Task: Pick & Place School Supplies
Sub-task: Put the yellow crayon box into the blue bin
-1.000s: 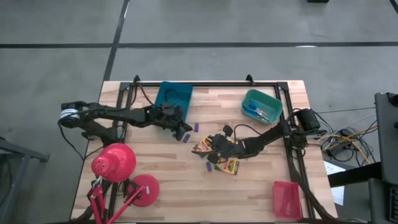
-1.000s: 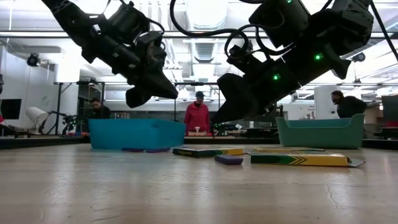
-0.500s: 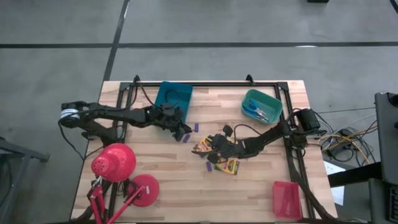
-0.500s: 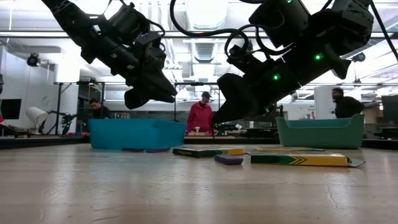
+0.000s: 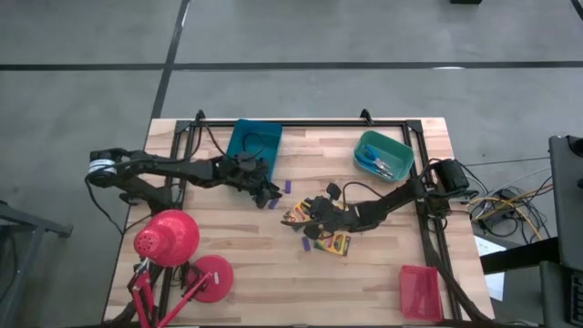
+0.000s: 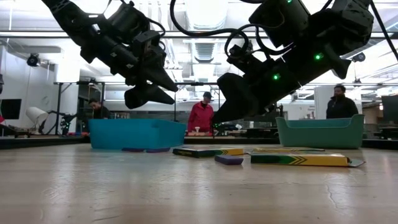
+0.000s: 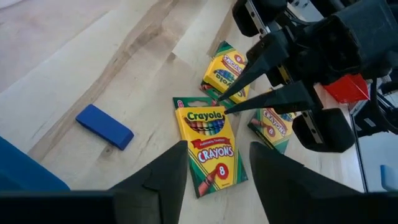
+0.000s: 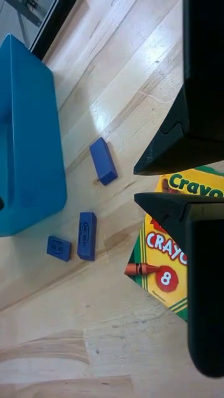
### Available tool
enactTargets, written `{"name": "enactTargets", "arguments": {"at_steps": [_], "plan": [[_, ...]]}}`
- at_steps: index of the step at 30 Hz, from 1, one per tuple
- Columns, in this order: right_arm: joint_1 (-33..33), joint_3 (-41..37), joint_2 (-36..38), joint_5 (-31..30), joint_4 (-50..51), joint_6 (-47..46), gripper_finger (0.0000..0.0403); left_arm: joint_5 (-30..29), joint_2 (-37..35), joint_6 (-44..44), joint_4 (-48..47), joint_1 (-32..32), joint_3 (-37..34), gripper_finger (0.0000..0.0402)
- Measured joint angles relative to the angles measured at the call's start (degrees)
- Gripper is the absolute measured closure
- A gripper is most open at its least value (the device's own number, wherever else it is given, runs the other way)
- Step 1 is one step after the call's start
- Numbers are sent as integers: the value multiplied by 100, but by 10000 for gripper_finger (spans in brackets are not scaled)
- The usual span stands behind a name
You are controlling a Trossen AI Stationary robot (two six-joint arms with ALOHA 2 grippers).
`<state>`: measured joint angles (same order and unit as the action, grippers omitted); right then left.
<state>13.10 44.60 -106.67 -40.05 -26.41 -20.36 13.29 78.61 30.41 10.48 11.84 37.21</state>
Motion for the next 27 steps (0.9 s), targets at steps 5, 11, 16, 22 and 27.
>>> {"name": "enactTargets", "arguments": {"at_steps": [5,11,16,22,27], "plan": [[-1,-1,0,2,1,0,351,-193,0,374,23,0,0,224],[-1,-2,0,2,2,0,351,-209,2,1052,28,0,0,225],[-2,-2,0,2,1,-2,351,-211,2,1601,28,0,0,225],[0,-2,0,2,0,0,351,17,7,1358,42,-17,99,225],[-2,-2,0,2,2,0,351,26,7,1053,50,-28,251,225]]}}
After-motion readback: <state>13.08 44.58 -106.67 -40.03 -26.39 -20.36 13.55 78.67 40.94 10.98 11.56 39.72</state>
